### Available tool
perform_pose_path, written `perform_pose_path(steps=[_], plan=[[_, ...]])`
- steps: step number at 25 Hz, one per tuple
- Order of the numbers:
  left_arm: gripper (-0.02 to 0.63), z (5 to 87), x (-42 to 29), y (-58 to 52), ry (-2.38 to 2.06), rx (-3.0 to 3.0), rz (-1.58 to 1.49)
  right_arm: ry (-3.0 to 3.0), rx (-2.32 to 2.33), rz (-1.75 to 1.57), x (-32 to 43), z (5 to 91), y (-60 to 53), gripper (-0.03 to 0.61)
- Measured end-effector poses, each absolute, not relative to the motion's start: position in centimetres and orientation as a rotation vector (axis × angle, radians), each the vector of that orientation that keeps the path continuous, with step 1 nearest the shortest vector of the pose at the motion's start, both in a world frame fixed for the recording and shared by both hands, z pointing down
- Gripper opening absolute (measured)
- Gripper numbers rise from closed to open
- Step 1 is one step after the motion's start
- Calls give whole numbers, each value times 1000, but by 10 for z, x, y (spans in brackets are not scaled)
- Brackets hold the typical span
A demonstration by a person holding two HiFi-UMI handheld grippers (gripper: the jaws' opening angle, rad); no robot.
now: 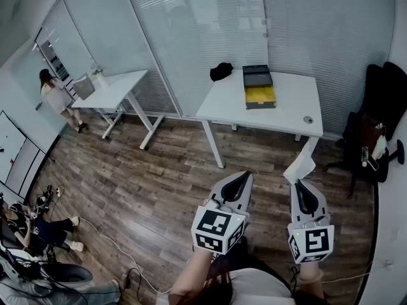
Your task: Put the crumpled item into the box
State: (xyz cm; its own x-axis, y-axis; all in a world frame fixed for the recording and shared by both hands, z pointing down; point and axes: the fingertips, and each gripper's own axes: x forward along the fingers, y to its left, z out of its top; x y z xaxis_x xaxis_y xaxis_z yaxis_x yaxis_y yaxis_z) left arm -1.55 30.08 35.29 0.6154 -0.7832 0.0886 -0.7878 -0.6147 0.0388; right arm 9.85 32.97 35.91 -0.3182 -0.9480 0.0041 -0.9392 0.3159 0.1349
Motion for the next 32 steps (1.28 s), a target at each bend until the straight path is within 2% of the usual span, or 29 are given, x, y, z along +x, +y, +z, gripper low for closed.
perform_pose_path(steps=[32], plan=[[15, 371, -66, 156, -1185, 2788, 80, -2371, 1875, -146, 41, 367, 185, 43]])
